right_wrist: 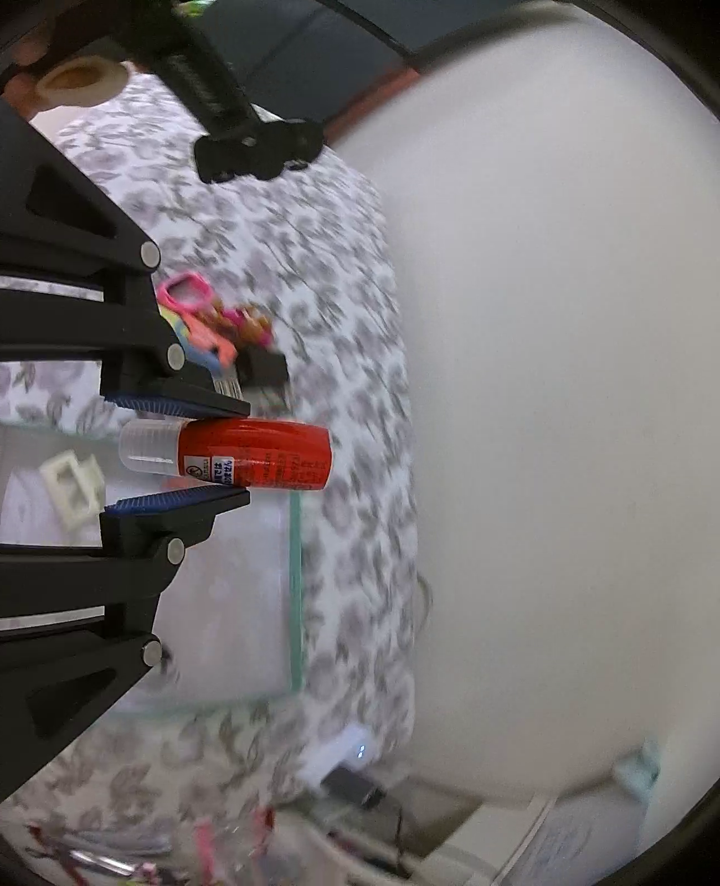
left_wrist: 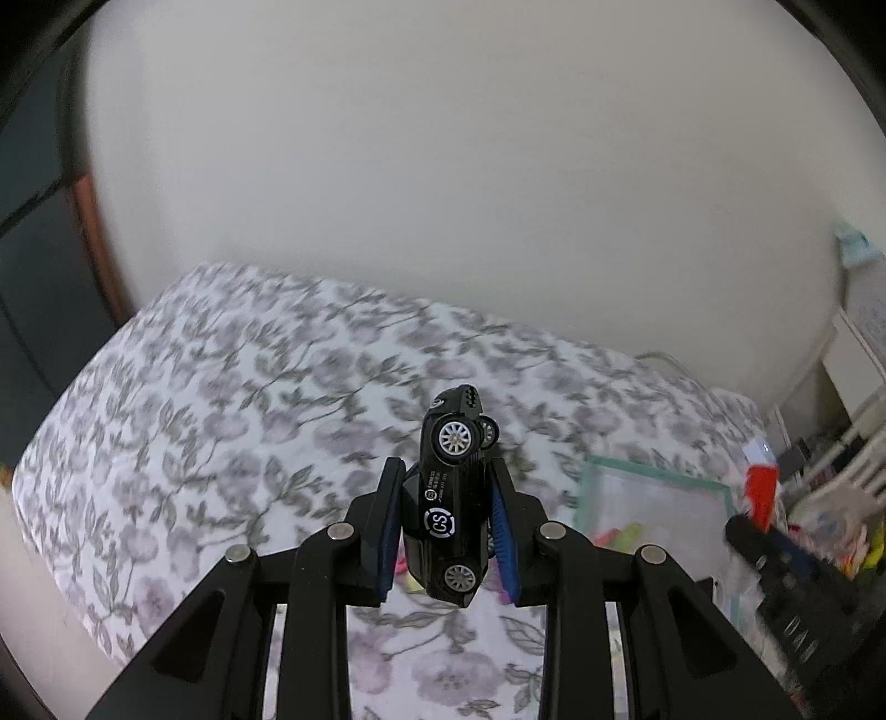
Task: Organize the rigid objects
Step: 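Lift car and glue stick and carry both over the tray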
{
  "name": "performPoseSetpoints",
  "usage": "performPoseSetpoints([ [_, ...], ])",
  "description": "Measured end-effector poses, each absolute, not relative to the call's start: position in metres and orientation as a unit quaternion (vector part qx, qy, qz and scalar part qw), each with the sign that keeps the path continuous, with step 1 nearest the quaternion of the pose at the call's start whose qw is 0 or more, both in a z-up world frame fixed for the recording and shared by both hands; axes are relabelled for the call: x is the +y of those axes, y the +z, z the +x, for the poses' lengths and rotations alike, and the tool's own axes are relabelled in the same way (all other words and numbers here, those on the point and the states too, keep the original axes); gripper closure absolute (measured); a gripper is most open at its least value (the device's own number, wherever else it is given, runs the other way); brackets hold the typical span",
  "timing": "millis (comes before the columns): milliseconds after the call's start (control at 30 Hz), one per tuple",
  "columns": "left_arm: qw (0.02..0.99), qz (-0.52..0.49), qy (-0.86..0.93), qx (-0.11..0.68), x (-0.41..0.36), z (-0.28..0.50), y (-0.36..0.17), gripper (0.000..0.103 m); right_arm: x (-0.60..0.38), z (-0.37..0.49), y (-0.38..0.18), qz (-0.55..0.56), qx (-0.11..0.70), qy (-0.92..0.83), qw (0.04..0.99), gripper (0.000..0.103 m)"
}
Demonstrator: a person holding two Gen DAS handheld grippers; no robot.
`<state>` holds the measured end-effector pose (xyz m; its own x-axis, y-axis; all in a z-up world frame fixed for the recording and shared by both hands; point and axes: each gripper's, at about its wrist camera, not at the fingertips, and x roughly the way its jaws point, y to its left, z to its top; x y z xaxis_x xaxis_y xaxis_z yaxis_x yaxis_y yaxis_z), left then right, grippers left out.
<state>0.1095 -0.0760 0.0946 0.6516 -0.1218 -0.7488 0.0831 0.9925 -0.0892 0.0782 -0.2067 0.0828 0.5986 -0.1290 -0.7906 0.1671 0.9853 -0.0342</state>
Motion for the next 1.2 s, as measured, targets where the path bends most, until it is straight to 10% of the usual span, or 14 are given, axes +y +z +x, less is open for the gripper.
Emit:
performPoseSetpoints([
  [1200, 0.82, 0.142, -0.199, 0.518, -0.252, 0.068, -0.042, 0.073, -0.345, 0.047, -0.01, 0.071, 0.599, -0.196, 0.773, 0.077],
])
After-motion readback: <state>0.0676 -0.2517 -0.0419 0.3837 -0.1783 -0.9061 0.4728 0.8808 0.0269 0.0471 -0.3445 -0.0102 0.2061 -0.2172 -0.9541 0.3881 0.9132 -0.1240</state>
